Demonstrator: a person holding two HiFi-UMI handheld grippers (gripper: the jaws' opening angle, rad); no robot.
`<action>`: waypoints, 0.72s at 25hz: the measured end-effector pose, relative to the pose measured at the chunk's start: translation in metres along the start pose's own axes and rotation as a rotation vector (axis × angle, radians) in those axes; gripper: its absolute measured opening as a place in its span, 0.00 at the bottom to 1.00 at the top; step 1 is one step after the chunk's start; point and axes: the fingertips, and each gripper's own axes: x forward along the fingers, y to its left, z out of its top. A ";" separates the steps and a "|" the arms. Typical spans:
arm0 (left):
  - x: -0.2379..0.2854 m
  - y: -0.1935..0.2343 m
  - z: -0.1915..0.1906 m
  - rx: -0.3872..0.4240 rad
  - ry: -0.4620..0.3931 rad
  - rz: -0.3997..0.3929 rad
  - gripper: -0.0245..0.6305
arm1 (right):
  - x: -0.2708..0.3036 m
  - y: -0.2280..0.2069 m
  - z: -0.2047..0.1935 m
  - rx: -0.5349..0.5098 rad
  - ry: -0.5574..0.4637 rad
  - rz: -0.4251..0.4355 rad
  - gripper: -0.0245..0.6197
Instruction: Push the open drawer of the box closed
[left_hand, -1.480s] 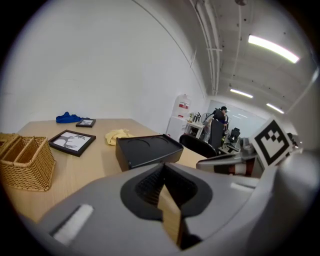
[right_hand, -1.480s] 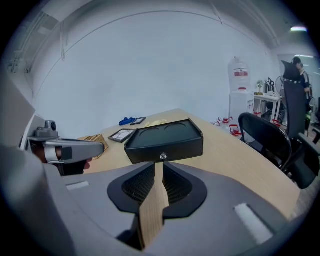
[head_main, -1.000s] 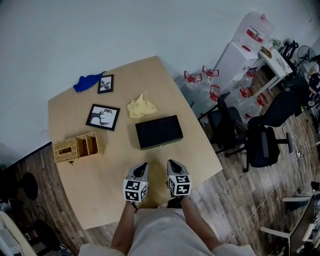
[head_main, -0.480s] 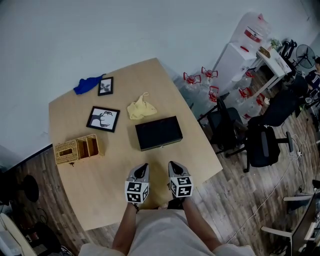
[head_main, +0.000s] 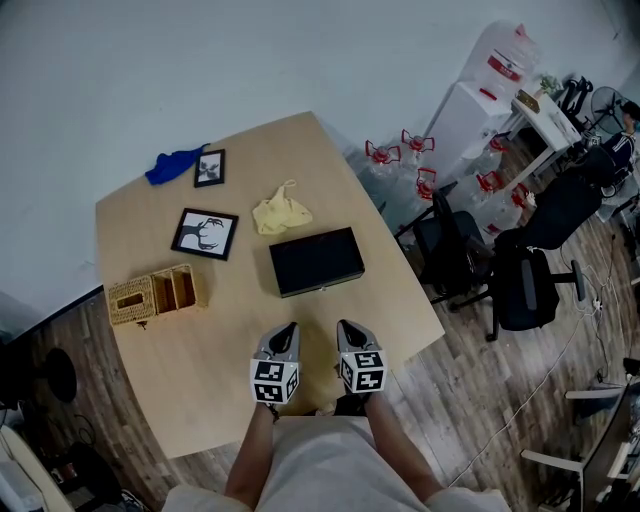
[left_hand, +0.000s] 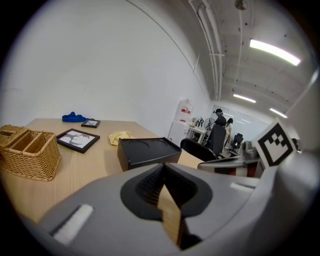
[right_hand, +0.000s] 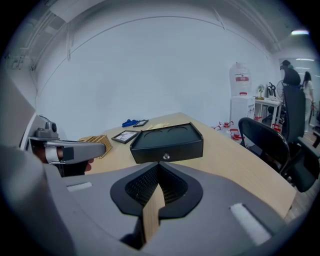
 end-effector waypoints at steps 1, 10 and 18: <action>0.000 0.000 0.000 0.001 0.000 -0.001 0.12 | 0.000 0.000 0.000 -0.001 0.000 0.000 0.04; 0.000 0.000 -0.002 -0.004 0.001 -0.002 0.12 | -0.001 0.002 0.002 -0.003 -0.007 0.001 0.04; -0.001 -0.002 -0.004 -0.003 0.008 -0.003 0.12 | -0.002 0.003 0.000 0.002 -0.001 0.005 0.04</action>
